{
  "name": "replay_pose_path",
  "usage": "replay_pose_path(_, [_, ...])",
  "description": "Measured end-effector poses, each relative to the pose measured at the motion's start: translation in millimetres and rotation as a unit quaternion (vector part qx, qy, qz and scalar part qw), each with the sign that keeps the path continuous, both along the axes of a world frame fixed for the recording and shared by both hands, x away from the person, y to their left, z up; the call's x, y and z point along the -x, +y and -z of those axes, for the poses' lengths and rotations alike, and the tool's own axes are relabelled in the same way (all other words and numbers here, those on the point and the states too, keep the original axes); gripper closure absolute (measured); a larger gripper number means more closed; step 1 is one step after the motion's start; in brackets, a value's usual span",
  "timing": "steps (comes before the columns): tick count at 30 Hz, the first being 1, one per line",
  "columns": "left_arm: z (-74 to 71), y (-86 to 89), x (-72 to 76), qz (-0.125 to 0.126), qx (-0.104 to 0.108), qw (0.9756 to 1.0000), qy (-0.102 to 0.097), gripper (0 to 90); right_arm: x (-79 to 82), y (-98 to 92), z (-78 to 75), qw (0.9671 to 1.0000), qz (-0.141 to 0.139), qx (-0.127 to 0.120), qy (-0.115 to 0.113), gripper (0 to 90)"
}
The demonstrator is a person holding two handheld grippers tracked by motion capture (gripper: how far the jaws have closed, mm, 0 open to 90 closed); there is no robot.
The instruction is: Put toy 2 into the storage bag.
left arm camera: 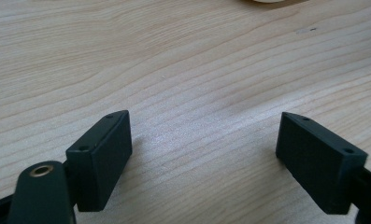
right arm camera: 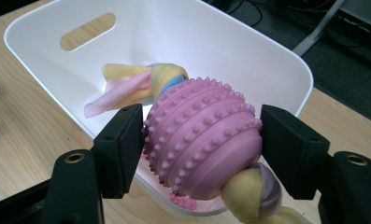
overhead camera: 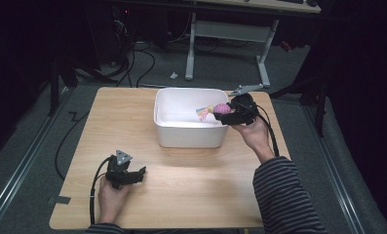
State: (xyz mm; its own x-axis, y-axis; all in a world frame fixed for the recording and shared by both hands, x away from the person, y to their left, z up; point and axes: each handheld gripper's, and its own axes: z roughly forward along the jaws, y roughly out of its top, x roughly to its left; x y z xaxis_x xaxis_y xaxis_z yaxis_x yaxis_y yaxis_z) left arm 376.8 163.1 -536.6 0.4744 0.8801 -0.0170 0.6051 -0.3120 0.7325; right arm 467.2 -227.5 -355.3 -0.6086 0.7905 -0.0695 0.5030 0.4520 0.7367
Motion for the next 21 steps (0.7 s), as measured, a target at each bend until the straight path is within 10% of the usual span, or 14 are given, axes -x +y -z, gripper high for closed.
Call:
replay_pose_path(10, [0.0,-0.4,0.7,0.003,0.0,1.0,0.0,19.0,-0.5,6.8,13.3,0.9988,0.005,0.042,0.023,32.8])
replay_pose_path(21, [0.0,-0.5,0.4,0.005,0.001,1.0,0.0,19.1,-7.0,6.2,22.2,0.999,0.003,0.02,0.041,31.4])
